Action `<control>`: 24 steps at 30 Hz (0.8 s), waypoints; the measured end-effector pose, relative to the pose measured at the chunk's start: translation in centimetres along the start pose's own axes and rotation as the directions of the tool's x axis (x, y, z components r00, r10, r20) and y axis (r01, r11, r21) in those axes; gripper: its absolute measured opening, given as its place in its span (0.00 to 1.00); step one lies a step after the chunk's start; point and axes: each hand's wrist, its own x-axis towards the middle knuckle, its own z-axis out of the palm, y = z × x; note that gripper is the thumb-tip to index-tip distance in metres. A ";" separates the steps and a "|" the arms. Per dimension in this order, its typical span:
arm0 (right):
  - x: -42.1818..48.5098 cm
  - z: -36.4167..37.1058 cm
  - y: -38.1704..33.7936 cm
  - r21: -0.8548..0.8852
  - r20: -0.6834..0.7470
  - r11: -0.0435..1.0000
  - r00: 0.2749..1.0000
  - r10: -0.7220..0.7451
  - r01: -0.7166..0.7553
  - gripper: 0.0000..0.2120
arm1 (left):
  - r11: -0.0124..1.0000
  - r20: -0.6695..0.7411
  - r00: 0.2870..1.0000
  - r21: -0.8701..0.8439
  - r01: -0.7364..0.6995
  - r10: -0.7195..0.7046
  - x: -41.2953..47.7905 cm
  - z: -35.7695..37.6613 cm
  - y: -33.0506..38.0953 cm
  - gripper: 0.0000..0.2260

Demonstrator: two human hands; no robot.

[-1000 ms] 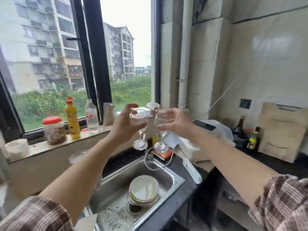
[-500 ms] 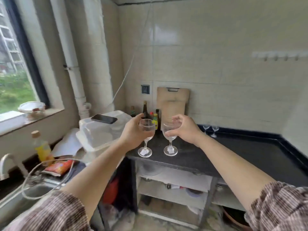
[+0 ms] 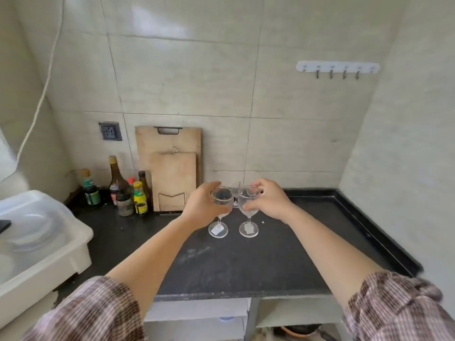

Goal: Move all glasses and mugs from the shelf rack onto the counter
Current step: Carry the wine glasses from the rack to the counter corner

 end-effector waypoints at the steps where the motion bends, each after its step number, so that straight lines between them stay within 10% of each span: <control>1: 1.1 -0.5 1.1 -0.001 0.000 1.000 1.000 0.015 -0.015 0.28 | 1.000 0.016 1.000 0.003 0.004 -0.004 1.5 1.2 0.0 0.35; 16: 22.0 -9.2 21.3 -0.072 0.084 0.987 0.985 0.149 -0.143 0.30 | 0.990 0.198 0.972 0.074 0.117 -0.129 22.9 24.0 -1.8 0.09; 24: 30.7 -9.7 31.0 -0.093 0.147 0.980 0.971 0.191 -0.179 0.26 | 0.954 0.246 0.927 0.171 0.244 -0.281 31.6 32.8 -4.8 0.19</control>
